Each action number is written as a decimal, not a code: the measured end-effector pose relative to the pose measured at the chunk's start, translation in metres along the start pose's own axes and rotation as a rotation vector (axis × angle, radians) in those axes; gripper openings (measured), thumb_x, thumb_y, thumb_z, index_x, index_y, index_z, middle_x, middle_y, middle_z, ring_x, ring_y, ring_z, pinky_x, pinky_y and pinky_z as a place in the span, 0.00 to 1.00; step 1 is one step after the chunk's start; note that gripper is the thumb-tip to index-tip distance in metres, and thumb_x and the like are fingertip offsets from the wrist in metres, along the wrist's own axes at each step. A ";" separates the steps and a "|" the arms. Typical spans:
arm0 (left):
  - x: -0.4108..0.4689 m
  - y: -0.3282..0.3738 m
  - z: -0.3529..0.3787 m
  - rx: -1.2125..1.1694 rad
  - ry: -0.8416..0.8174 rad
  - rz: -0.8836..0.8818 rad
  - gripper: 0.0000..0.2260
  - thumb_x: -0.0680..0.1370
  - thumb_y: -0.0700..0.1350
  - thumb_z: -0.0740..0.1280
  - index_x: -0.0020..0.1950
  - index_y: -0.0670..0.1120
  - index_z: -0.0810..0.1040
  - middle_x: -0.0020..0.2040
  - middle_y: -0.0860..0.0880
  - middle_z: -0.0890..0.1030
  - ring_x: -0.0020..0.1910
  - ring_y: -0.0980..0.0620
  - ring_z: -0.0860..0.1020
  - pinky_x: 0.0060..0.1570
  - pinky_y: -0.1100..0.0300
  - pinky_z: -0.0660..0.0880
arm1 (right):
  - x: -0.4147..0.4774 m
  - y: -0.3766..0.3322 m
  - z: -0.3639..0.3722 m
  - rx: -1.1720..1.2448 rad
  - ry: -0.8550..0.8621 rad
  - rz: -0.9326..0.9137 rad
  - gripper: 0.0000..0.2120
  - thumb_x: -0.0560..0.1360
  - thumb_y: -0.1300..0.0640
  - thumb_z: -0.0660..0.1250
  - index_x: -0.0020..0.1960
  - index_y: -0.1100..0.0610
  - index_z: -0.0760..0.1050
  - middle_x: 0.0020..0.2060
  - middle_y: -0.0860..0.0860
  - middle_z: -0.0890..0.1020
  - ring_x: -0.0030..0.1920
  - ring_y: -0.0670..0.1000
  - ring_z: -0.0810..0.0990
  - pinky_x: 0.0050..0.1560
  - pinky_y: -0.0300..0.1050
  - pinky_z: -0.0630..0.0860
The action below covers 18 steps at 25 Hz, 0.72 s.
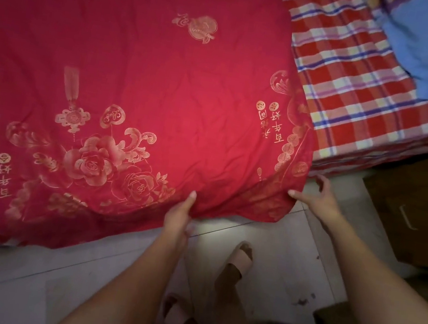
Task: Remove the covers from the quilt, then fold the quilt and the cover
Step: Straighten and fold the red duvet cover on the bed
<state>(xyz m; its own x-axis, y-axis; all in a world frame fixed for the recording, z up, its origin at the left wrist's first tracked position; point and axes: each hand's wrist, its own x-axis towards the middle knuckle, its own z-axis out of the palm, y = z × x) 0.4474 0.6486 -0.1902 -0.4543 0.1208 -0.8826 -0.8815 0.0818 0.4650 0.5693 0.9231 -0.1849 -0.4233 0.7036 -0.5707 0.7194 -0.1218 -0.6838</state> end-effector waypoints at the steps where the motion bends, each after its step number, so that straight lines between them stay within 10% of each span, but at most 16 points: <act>1: 0.003 0.013 0.003 0.025 0.030 0.018 0.16 0.69 0.59 0.71 0.46 0.49 0.75 0.41 0.52 0.74 0.37 0.54 0.72 0.32 0.61 0.66 | 0.010 -0.013 0.000 0.040 -0.028 -0.033 0.43 0.63 0.58 0.79 0.72 0.58 0.60 0.63 0.51 0.71 0.63 0.49 0.70 0.61 0.43 0.67; 6: 0.015 0.026 0.007 0.045 0.057 -0.059 0.33 0.73 0.62 0.65 0.72 0.45 0.65 0.69 0.47 0.69 0.67 0.47 0.68 0.62 0.49 0.66 | 0.025 -0.010 0.010 0.055 -0.332 0.032 0.20 0.63 0.65 0.77 0.53 0.55 0.78 0.53 0.54 0.82 0.51 0.51 0.81 0.61 0.50 0.75; 14: -0.014 -0.034 0.025 0.014 0.001 -0.226 0.34 0.73 0.60 0.67 0.72 0.42 0.66 0.73 0.38 0.65 0.72 0.41 0.64 0.32 0.62 0.74 | -0.035 0.025 -0.005 0.206 -0.335 0.124 0.30 0.68 0.70 0.72 0.65 0.58 0.65 0.53 0.54 0.80 0.47 0.49 0.80 0.48 0.43 0.77; 16: -0.021 -0.054 0.036 -0.013 -0.113 -0.301 0.32 0.70 0.63 0.69 0.66 0.42 0.72 0.67 0.33 0.69 0.68 0.37 0.67 0.34 0.61 0.74 | -0.048 0.031 -0.003 0.152 -0.415 0.123 0.21 0.70 0.66 0.72 0.60 0.55 0.72 0.53 0.53 0.82 0.47 0.48 0.82 0.44 0.38 0.78; 18: -0.027 -0.073 0.044 -0.045 -0.186 -0.341 0.27 0.59 0.67 0.74 0.40 0.45 0.76 0.31 0.36 0.79 0.33 0.41 0.80 0.29 0.60 0.70 | -0.059 0.034 -0.007 0.142 -0.419 0.089 0.14 0.73 0.62 0.69 0.57 0.54 0.76 0.53 0.53 0.83 0.49 0.50 0.83 0.45 0.36 0.78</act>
<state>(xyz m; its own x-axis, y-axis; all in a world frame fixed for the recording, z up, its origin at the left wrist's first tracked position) 0.5293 0.6828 -0.1976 -0.1071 0.2717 -0.9564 -0.9845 0.1056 0.1402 0.6220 0.8823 -0.1714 -0.5710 0.3453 -0.7448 0.6927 -0.2841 -0.6628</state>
